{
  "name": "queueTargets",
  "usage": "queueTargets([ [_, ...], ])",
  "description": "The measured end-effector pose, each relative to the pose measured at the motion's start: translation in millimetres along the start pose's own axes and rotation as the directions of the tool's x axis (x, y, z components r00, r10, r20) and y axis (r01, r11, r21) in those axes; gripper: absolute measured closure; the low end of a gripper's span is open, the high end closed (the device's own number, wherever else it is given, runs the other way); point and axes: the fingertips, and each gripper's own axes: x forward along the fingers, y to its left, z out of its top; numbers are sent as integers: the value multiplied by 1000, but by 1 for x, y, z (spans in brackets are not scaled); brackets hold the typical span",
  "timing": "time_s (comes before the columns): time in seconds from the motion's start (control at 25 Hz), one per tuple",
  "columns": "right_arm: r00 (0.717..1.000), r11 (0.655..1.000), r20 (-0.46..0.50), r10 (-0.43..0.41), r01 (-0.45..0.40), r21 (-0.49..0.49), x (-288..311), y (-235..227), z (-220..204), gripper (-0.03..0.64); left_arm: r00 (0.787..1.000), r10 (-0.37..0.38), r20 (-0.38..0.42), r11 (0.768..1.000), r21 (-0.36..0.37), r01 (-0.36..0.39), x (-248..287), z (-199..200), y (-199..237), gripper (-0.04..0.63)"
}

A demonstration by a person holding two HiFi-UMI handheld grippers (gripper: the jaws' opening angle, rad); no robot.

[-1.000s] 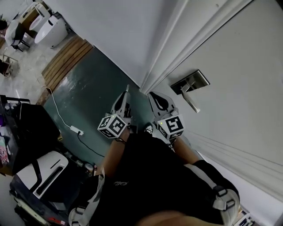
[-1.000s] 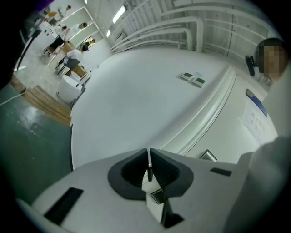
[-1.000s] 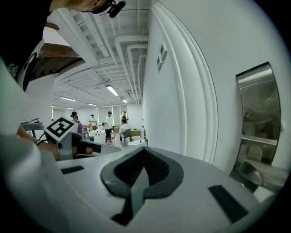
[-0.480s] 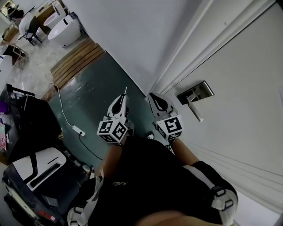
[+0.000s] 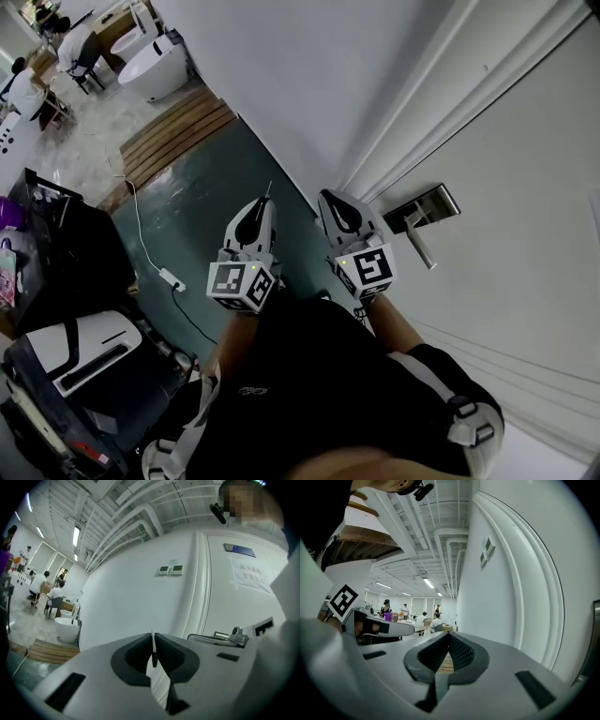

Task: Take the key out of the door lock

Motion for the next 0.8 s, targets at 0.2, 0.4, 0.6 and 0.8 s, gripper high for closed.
queueTargets([
  [0.2, 998, 999, 60, -21, 22, -28, -1, -4, 24, 609, 999, -9, 47, 999, 51, 6, -5, 32, -10, 558],
  [0.4, 995, 996, 81, -51, 57, -64, -5, -12, 39, 609, 998, -24, 64, 995, 102, 18, -2, 41, -16, 558],
  [0.6, 992, 994, 96, -82, 88, -67, -10, -20, 39, 609, 998, -29, 63, 991, 136, 20, 0, 43, -23, 558],
  [0.8, 989, 991, 106, -103, 110, -70, -14, -26, 41, 609, 996, -46, 71, 987, 155, 34, 1, 48, -31, 558],
])
